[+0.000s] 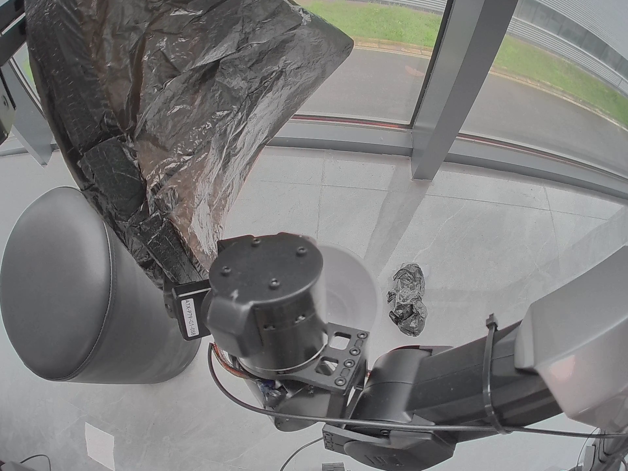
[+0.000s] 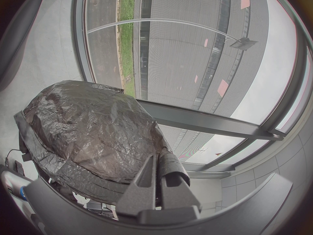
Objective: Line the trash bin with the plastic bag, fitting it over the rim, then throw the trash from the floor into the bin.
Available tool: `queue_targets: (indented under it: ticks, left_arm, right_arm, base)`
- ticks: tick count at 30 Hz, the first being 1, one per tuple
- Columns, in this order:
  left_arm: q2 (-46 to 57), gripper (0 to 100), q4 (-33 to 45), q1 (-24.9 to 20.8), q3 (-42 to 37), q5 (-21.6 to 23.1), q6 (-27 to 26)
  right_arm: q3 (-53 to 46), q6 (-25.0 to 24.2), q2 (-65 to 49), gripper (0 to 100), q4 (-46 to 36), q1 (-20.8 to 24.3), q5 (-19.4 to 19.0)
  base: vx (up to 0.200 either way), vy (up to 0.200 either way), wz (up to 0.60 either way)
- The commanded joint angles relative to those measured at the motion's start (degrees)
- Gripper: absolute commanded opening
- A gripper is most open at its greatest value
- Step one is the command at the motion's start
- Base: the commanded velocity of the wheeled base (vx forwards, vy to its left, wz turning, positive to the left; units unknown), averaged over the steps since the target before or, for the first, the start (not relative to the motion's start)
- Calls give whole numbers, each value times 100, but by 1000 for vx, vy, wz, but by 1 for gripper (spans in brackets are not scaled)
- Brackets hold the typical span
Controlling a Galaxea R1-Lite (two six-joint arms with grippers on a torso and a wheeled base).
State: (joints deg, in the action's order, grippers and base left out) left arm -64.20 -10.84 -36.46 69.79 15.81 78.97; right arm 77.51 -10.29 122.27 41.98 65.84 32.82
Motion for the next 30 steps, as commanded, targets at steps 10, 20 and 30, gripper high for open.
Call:
queue_targets:
  ticks: [10,20,30]
  left_arm:
    - [12,0,-6,-1,-36,18,4]
    - [153,0,-76,16,-431,80,-207]
    - [381,0,-1474,306,-2954,1662,-1657]
  right_arm:
    - [133,9,218,0,12,-71,41]
    - [-456,502,-362,0,-41,-186,243]
    - [-1431,-175,-2568,0,-2854,-1144,-1216]
  base:
    - [0,0,0]
    - [0,0,0]
    - [0,0,0]
